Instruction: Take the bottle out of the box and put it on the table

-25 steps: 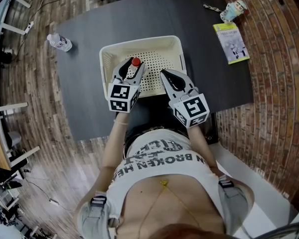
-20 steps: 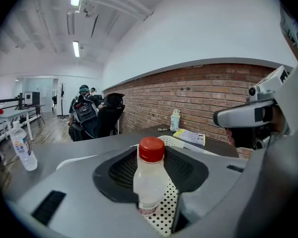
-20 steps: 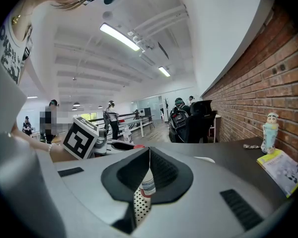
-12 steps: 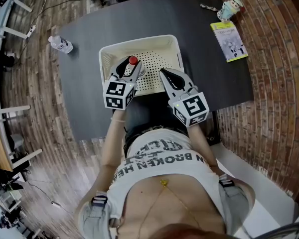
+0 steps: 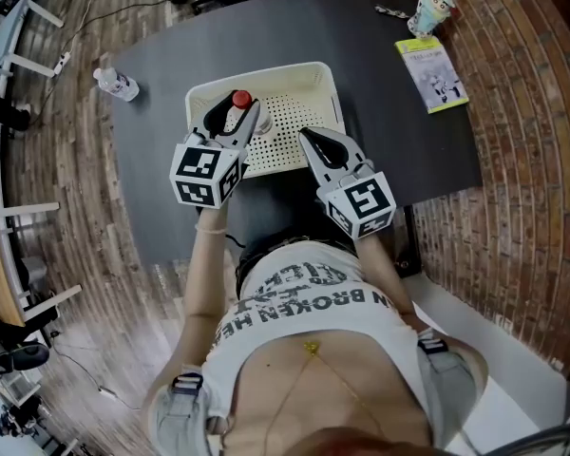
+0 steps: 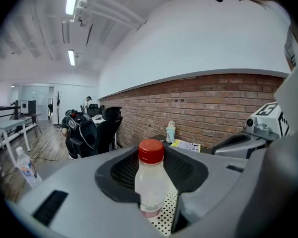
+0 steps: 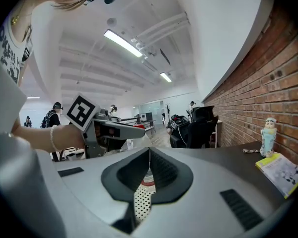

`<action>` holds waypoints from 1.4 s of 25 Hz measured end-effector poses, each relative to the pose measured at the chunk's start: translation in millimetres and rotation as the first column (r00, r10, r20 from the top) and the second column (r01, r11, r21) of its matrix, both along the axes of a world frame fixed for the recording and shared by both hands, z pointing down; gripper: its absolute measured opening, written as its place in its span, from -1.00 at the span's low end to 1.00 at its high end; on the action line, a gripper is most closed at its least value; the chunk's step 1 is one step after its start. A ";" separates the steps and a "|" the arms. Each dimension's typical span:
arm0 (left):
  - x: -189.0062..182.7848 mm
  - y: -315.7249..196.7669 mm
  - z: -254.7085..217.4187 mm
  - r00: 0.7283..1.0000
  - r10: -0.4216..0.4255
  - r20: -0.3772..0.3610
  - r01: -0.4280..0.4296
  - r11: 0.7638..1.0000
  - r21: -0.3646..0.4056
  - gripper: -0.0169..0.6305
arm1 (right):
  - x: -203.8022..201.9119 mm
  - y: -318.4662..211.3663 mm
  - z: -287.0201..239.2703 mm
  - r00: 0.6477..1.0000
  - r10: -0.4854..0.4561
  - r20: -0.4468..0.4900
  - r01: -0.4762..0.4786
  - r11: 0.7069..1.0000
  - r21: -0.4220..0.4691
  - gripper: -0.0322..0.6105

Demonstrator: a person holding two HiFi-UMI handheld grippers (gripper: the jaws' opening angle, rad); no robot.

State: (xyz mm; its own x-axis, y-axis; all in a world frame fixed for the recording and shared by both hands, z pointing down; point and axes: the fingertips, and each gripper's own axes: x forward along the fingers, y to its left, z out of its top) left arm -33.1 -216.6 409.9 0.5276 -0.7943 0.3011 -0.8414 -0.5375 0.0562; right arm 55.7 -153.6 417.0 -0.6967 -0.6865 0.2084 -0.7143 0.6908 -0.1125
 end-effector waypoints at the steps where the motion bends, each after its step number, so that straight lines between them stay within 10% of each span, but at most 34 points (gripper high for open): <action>1: 0.1 0.9 -6.3 1.000 0.001 -0.002 -0.001 1.000 0.006 -0.47 | -0.2 1.3 -0.2 1.000 -0.003 -0.001 0.003 1.000 0.000 -0.87; 35: -4.6 22.3 -47.1 0.999 -0.043 -0.013 0.044 0.998 0.053 -0.47 | -2.5 14.1 -1.6 0.996 -0.084 0.002 0.084 0.996 0.010 -0.87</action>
